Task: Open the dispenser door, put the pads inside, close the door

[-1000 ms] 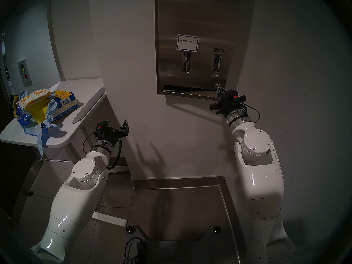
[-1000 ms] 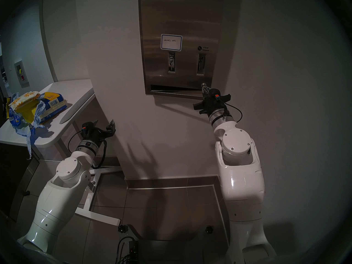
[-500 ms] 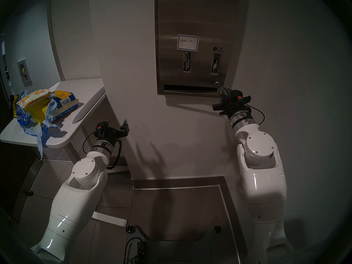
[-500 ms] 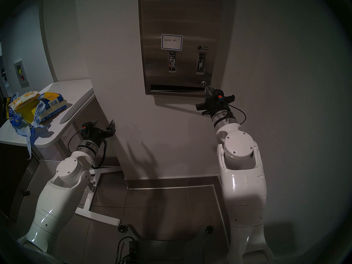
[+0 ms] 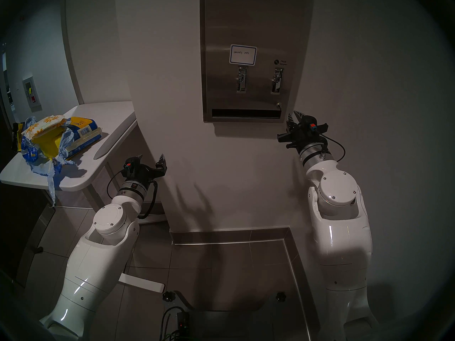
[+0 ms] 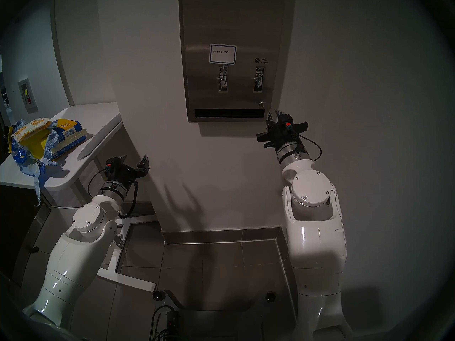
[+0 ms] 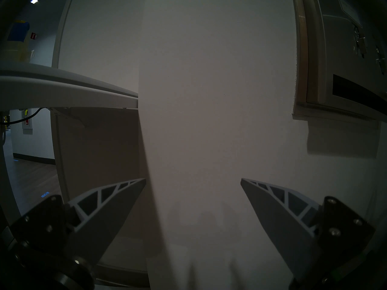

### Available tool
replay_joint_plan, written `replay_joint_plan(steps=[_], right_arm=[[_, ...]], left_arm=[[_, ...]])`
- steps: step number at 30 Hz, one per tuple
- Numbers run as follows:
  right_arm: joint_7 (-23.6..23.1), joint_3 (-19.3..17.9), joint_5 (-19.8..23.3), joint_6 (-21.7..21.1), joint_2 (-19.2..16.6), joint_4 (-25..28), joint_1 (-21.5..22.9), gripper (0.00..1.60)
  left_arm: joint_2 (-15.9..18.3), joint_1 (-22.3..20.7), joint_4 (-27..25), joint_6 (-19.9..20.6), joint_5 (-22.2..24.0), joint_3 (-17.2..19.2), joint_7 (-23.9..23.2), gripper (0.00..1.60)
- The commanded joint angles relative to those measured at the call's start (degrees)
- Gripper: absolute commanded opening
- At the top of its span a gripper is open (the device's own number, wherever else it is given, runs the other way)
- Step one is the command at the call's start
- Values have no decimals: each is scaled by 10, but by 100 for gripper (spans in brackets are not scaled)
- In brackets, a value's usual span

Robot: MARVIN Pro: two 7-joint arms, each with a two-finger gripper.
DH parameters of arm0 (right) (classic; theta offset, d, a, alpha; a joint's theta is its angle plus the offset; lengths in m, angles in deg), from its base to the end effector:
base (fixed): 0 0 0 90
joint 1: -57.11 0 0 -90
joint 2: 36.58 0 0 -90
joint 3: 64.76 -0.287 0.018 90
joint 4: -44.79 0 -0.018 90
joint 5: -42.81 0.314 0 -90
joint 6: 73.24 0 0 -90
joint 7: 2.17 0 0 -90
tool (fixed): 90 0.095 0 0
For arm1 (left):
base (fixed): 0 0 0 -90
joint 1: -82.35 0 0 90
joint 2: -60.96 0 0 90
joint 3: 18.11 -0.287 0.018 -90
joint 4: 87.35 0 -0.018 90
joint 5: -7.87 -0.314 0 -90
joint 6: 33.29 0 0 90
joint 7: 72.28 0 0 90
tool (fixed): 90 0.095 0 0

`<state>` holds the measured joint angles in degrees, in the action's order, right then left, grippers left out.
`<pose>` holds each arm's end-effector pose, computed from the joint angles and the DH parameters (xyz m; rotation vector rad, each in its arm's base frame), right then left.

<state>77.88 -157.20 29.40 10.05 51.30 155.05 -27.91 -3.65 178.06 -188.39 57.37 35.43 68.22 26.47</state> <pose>0.4249 -0.0106 -0.1399 1.7599 0.3774 2.3784 0.3994 0.0870 -0.2588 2.1684 0.0707 2.2323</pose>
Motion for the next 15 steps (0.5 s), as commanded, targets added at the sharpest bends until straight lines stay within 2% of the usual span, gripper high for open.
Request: replay_joint_plan(steps=[1, 3, 6, 8, 15], right_arm=[[-2, -2, 5, 2, 0, 8, 18, 77], [-3, -4, 6, 3, 0, 3, 21, 80], [-6, -5, 7, 3, -1, -8, 31, 98], [-8, -6, 8, 4, -3, -18, 39, 102], [-15, -14, 8, 11, -14, -66, 70, 93]], left_arm=[[0, -14, -17, -8, 0, 5, 0, 160], [0, -14, -17, -8, 0, 5, 0, 160], [0, -14, -17, -8, 0, 5, 0, 160], [0, -14, -17, -7, 0, 5, 0, 160], [0, -14, -16, -7, 0, 5, 0, 160]])
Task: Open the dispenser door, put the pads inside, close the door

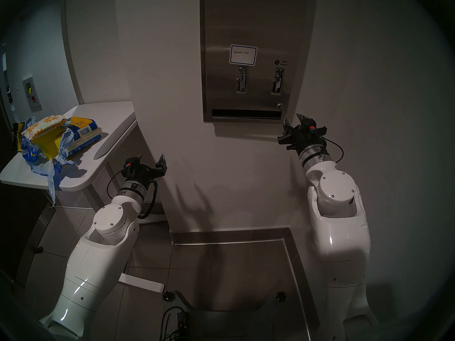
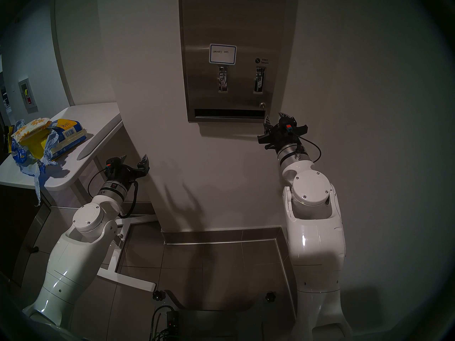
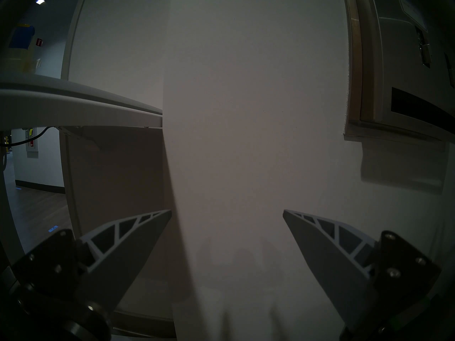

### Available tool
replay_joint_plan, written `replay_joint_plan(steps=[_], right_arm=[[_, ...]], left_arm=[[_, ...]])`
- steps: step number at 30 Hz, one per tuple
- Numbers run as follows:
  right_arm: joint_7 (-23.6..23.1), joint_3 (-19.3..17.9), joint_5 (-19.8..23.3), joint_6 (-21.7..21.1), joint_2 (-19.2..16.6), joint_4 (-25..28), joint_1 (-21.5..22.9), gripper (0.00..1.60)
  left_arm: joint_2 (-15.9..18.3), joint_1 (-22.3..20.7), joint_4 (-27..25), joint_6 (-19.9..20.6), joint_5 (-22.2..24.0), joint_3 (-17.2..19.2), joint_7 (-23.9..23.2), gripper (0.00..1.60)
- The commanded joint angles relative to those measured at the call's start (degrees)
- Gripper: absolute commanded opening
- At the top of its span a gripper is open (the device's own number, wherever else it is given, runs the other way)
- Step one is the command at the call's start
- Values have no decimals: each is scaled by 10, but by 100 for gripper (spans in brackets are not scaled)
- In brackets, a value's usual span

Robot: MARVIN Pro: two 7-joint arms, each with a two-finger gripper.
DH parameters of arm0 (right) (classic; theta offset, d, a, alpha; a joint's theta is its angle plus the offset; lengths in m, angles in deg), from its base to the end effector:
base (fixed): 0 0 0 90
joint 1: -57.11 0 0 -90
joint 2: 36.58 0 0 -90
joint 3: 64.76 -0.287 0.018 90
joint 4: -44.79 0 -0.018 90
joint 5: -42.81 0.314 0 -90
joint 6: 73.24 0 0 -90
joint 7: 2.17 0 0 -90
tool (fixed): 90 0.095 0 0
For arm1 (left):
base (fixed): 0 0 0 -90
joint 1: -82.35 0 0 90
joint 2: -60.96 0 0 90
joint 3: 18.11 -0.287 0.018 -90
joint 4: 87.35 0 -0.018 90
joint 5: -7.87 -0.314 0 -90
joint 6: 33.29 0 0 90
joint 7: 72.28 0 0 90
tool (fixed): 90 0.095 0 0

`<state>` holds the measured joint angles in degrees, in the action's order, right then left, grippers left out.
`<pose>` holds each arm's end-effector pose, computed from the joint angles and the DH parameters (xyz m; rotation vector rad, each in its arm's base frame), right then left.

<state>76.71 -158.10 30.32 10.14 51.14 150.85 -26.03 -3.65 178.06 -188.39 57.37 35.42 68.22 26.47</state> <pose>0.4394 -0.0170 -0.1538 1.8206 0.3773 2.3556 0.3994 0.0870 -0.2588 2.1684 0.0706 2.2324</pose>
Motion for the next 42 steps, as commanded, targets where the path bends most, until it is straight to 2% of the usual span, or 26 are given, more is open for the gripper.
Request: replay_joint_plan(steps=[1, 2, 4, 14, 25, 42], right_arm=[[-5, -7, -3, 10, -16, -32, 56, 90], [-6, -8, -3, 10, -19, -38, 57, 85], [-9, -13, -4, 12, -24, -57, 68, 92], [-28, -27, -5, 26, -46, -121, 107, 97], [-58, -22, -2, 40, -54, -133, 128, 97], [-113, -15, 7, 42, -75, -131, 142, 86]], left_arm=[[0, -14, -16, -7, 0, 5, 0, 160], [0, -14, -16, -7, 0, 5, 0, 160], [0, -14, -16, -7, 0, 5, 0, 160], [0, -14, -16, -7, 0, 4, -1, 160], [0, -14, -16, -7, 0, 4, -1, 160], [0, -14, -16, -7, 0, 5, 0, 160]])
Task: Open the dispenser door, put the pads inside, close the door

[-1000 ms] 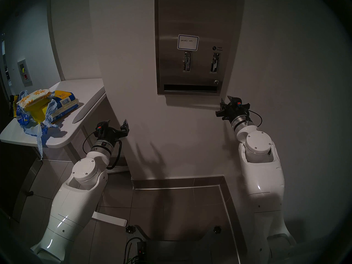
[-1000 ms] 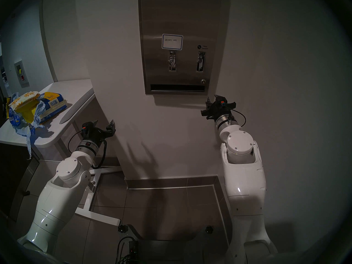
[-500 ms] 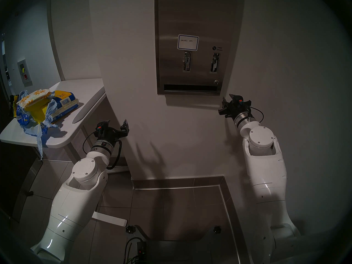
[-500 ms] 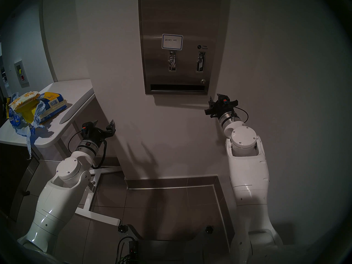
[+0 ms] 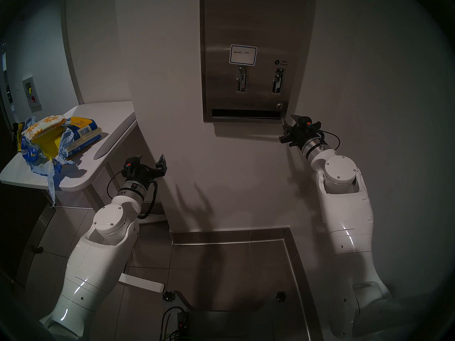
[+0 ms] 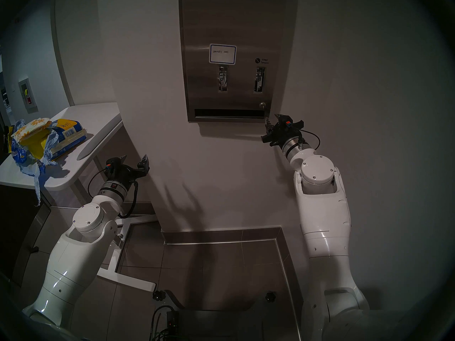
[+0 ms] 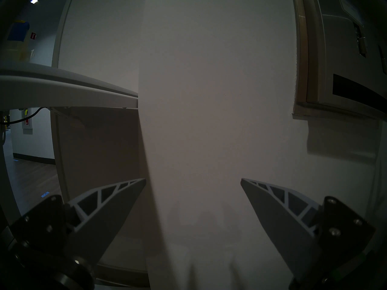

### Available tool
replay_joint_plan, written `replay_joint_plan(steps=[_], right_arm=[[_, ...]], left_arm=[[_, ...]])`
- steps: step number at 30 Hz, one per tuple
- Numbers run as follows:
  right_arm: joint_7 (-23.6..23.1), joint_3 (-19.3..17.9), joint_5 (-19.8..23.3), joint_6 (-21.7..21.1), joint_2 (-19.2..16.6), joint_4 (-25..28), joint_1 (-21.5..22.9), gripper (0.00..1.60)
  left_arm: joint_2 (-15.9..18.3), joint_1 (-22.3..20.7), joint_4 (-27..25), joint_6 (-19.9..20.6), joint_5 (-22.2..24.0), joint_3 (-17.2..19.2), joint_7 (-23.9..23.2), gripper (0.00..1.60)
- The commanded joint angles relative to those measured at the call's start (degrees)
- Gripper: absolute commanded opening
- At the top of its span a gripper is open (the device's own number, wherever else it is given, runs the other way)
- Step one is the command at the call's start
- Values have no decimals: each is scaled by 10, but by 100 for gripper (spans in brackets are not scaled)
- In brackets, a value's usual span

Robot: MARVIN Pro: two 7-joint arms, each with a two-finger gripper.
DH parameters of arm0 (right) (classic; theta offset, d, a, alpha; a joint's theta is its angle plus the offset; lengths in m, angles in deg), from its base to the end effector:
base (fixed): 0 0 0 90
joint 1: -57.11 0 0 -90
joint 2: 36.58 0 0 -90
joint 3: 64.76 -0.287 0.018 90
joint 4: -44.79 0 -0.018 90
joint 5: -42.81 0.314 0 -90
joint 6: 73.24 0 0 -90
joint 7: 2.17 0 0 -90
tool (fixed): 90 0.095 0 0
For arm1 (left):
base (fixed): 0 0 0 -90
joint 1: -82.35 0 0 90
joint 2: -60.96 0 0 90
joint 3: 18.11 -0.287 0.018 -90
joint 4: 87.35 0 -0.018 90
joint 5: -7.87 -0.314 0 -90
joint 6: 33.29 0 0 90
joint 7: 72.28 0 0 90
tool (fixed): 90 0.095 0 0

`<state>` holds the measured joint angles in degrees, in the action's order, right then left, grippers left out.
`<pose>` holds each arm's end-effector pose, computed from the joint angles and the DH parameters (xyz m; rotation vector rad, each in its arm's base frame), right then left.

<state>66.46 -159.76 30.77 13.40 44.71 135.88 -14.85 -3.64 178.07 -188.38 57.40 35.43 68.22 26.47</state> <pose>0.4959 -0.0509 -0.1597 1.8632 0.6336 2.2913 0.3994 0.0871 -0.2590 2.1695 0.0705 2.2315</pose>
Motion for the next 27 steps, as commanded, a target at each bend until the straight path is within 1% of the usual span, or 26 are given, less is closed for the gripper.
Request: replay_joint_plan(steps=[1, 8, 16, 22, 27], right_arm=[[-13, 3, 2, 9, -11, 18, 31, 87], [-27, 13, 2, 10, -11, 10, 37, 83], [-30, 24, 1, 15, -8, -4, 48, 80], [-28, 27, 2, 17, -8, -8, 51, 80], [-24, 21, 2, 18, -13, -7, 48, 82]], left_arm=[[0, -15, -16, -7, 0, 5, 0, 160], [0, -15, -17, -7, 0, 5, 0, 160], [0, -15, -17, -7, 0, 5, 0, 160], [0, -15, -17, -7, 0, 5, 0, 160], [0, -15, -17, -7, 0, 5, 0, 160]])
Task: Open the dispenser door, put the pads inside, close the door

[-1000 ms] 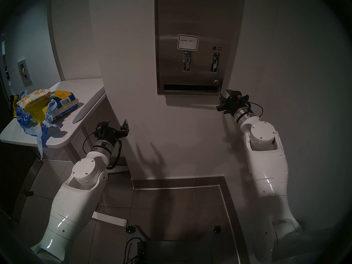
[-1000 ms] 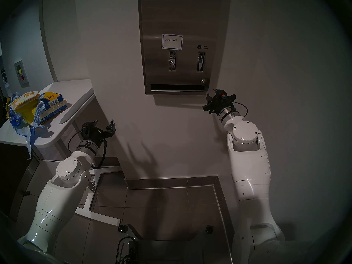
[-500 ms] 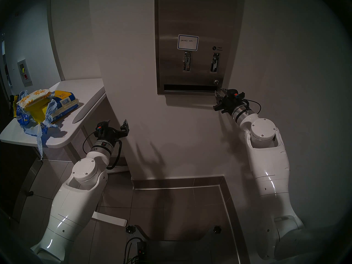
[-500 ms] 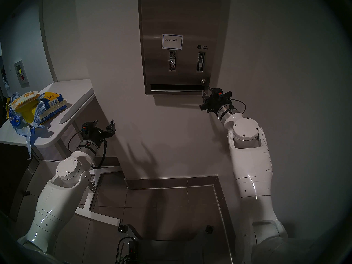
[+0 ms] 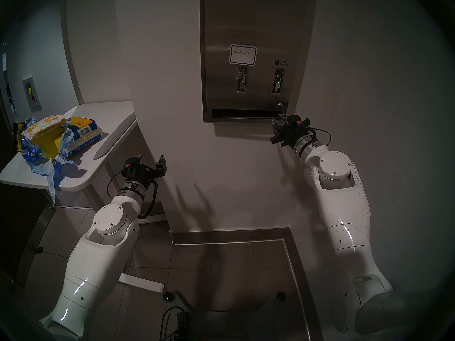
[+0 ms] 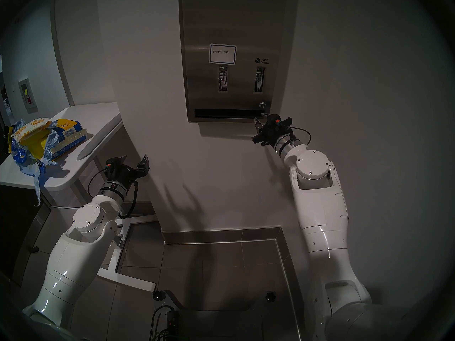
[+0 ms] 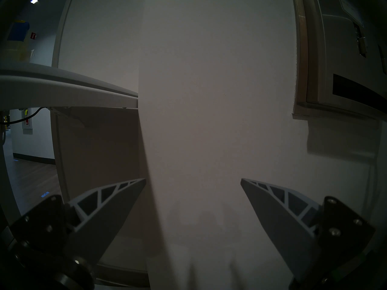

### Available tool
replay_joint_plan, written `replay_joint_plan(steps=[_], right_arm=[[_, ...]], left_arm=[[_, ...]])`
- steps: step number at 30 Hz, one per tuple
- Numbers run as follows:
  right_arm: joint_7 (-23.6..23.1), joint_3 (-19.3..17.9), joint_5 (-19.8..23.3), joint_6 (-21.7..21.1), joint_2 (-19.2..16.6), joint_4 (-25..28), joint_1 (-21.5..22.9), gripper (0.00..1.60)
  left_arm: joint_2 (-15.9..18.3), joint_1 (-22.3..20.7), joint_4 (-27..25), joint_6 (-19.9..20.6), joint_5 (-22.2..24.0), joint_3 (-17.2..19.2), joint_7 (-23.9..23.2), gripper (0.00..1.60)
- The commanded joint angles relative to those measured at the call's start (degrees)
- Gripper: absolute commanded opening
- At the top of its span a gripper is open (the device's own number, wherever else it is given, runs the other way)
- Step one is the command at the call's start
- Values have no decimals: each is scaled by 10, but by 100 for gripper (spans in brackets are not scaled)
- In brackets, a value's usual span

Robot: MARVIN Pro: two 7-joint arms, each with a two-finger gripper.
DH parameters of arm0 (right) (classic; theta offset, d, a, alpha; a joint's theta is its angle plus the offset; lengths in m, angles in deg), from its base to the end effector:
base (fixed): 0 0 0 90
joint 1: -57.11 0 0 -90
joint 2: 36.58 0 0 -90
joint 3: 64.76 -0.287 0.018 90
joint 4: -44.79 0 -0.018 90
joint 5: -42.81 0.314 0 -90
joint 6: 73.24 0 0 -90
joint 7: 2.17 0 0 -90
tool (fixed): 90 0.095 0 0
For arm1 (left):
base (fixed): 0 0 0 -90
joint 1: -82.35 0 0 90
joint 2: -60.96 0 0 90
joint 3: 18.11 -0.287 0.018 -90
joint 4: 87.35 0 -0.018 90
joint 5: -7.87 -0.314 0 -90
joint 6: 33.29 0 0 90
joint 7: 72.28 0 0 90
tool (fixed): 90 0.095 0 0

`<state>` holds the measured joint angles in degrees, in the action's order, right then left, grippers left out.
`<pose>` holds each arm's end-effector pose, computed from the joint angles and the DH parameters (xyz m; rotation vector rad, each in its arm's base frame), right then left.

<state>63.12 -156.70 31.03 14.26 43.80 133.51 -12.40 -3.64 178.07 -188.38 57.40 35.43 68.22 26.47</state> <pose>0.5058 -0.0308 -0.1581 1.8702 0.7839 2.3084 0.3994 0.0871 -0.2590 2.1695 0.0705 2.2315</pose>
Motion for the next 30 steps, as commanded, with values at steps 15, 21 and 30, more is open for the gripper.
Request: replay_joint_plan(steps=[15, 21, 30], right_arm=[[12, -29, 1, 8, -14, 25, 11, 82], [11, -32, -1, 12, -18, 15, 15, 81], [8, -29, 2, 20, -19, -11, 31, 79]], left_arm=[[0, -15, -17, -8, 0, 5, 0, 160], [0, -15, -17, -8, 0, 5, 0, 160], [0, -15, -17, -8, 0, 5, 0, 160]])
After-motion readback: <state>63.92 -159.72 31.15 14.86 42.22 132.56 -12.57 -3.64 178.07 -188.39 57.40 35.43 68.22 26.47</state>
